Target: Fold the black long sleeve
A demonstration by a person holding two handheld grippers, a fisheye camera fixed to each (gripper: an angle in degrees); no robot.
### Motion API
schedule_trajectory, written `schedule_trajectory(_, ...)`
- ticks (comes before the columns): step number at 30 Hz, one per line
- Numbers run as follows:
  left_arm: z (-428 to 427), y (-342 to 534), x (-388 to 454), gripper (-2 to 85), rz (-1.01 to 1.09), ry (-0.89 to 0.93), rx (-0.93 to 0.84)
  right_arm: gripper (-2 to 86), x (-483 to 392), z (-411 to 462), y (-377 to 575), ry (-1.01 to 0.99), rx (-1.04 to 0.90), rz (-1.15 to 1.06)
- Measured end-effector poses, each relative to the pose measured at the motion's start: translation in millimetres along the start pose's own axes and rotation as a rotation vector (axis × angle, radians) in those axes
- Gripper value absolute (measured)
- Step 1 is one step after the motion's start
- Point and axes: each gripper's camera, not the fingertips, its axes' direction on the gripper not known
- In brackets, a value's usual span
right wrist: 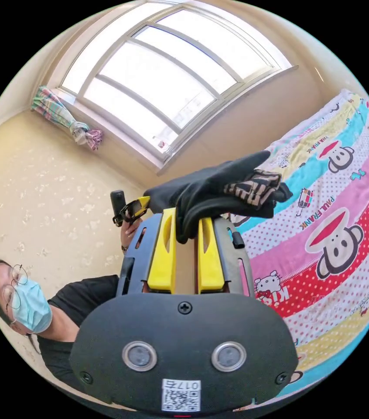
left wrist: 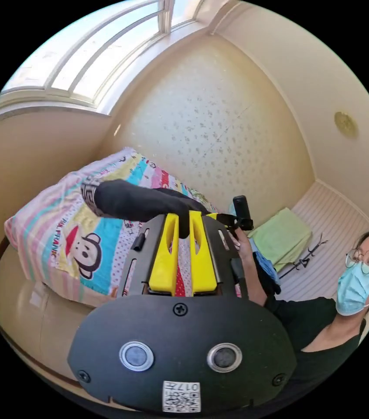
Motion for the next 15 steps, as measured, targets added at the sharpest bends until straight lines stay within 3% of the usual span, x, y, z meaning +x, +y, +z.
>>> schedule_trajectory(4, 25, 29, -84, 8.3, -0.214, -0.091, -0.016, 3.5, 67, 87, -11, 0.033, -0.044, 0.128)
schedule_trajectory(9, 81, 178, -188, 8.9, -0.545, -0.063, -0.173, 1.2, 128, 165, 82, -0.063, -0.156, 0.317)
schedule_trajectory(12, 93, 247, -187, 1.0, -0.609, -0.028, -0.198, 0.8, 126, 178, 155, -0.020, -0.180, 0.375)
schedule_trajectory(15, 109, 268, -155, -0.5, -0.603, -0.044, -0.261, 0.5, 100, 159, 213, 0.070, -0.161, 0.374)
